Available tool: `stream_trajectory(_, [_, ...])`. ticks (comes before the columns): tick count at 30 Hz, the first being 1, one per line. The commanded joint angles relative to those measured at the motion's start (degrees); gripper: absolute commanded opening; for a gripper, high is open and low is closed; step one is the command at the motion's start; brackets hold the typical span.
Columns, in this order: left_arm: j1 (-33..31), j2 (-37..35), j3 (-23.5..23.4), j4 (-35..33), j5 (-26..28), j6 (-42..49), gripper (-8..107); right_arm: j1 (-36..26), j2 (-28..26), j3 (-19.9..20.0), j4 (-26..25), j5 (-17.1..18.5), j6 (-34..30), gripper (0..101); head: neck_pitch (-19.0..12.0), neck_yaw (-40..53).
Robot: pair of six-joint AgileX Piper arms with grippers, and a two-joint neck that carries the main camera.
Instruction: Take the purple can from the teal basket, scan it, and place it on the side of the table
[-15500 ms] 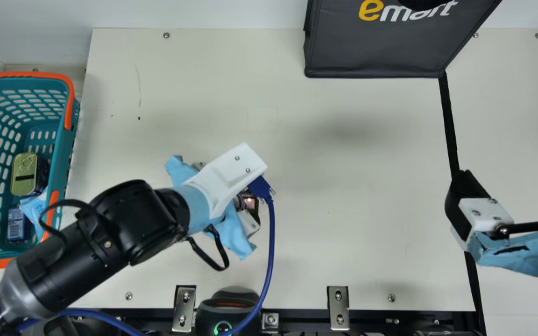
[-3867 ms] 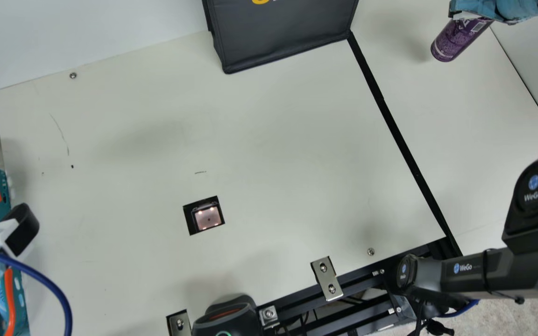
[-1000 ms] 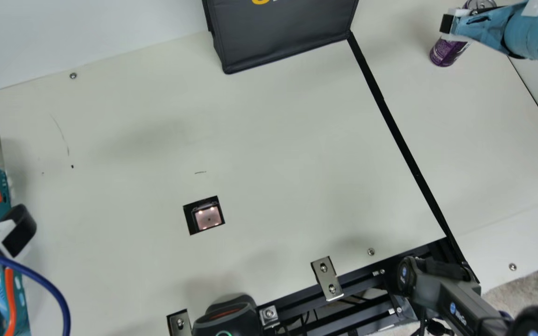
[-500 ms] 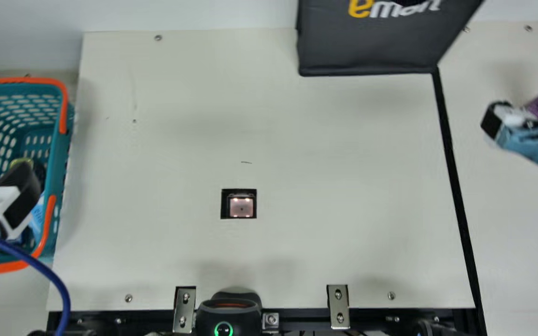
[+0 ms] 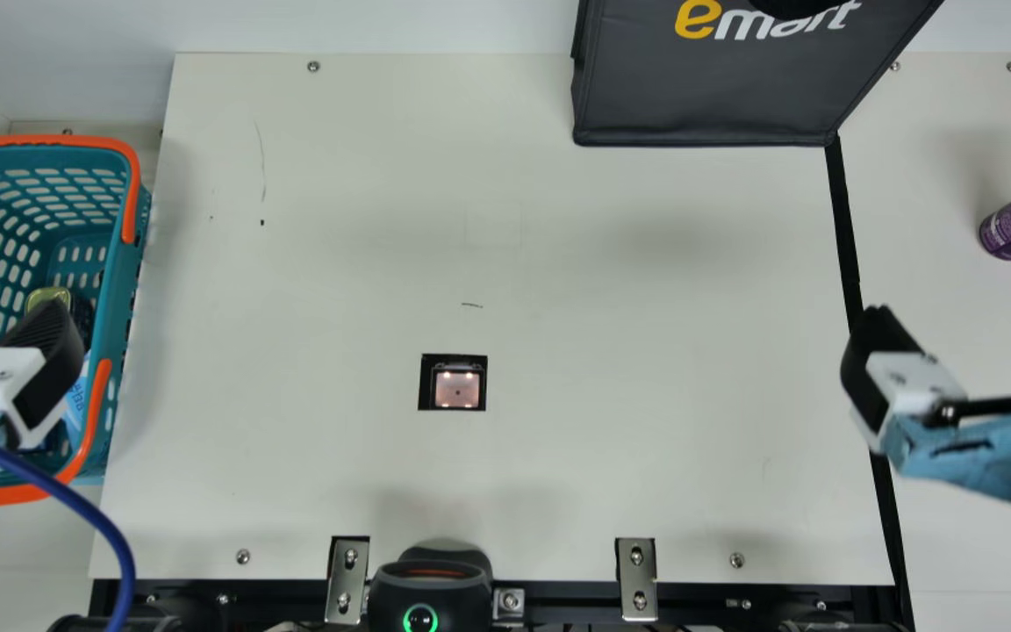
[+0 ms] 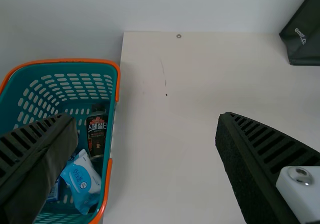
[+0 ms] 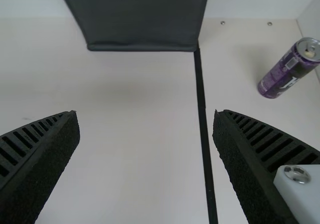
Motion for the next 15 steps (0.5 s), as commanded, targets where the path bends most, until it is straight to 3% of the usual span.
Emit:
stream_trajectory(1, [0.0, 0.0, 0.0, 0.0, 0.0, 0.0, 90, 0.0, 0.0, 0.0, 0.0, 0.0, 0.0, 95, -1.7, 0.2])
stream_trajectory(15, [0.0, 0.0, 0.0, 0.0, 0.0, 0.0, 90, 0.5, -0.2, 0.0, -0.1, -0.1, 0.0, 95, -1.7, 0.2])
